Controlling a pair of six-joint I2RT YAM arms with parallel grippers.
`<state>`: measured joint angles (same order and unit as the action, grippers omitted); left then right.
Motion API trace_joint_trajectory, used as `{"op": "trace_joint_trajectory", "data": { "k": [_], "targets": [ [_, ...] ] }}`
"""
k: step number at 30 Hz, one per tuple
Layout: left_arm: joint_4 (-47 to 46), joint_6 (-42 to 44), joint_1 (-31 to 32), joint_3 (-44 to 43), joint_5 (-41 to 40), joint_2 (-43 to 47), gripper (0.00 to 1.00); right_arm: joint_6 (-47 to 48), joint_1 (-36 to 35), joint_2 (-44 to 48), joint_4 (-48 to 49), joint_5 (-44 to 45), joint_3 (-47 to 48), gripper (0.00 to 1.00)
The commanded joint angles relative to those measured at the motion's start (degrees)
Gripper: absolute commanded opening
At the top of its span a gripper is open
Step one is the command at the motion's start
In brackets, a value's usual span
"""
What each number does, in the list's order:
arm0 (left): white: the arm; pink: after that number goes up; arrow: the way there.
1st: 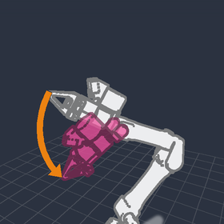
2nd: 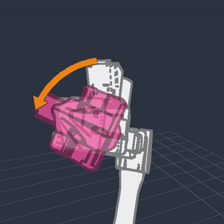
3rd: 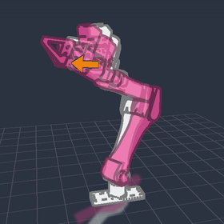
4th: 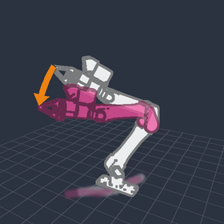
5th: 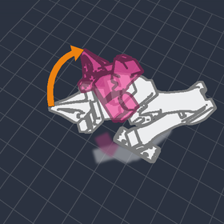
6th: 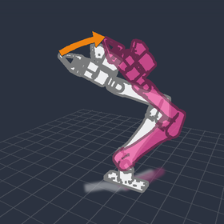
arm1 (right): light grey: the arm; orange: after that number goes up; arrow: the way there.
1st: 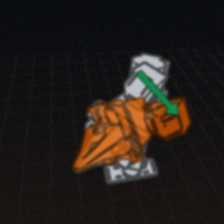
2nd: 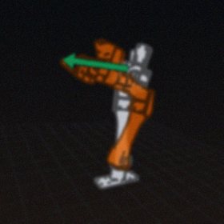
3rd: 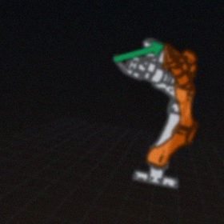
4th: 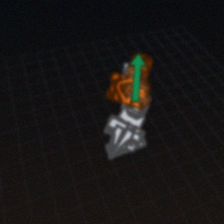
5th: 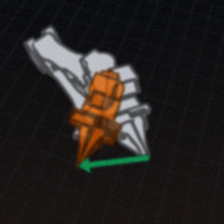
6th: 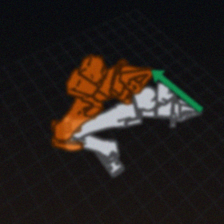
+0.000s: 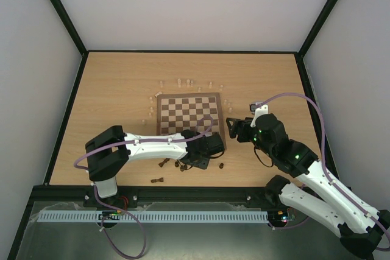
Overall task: Set up the chess pieces on the board
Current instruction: Pick up the chess piece at the center of the board.
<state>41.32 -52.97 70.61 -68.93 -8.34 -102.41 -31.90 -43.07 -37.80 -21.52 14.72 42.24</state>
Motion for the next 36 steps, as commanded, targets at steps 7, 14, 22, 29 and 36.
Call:
{"op": "trace_joint_trajectory", "data": {
  "k": [7, 14, 22, 29, 36],
  "targets": [
    [-0.48, -0.28, 0.58, 0.89, 1.02, -1.23, 0.44, 0.79, 0.27, 0.50, 0.61, -0.31, -0.75, 0.83],
    [-1.44, -0.12, 0.53, 1.44, 1.63, -2.16, 0.45, 0.79, 0.27, 0.61, 0.68, -0.38, -0.75, 0.82],
    [-2.01, -0.20, 0.56, 1.91, 1.74, -2.51, 0.44, 0.79, 0.27, 0.71, 0.69, -0.49, -0.79, 0.82],
    [-2.68, -0.12, 0.58, 2.29, 1.96, -3.20, 0.44, 0.83, 0.28, 0.76, 0.83, -0.61, -0.91, 0.83],
    [-3.24, 0.28, 0.52, 2.15, 2.26, -3.94, 0.34, 0.90, 0.27, 0.71, 0.78, -0.75, -0.93, 0.83]
  ]
}}
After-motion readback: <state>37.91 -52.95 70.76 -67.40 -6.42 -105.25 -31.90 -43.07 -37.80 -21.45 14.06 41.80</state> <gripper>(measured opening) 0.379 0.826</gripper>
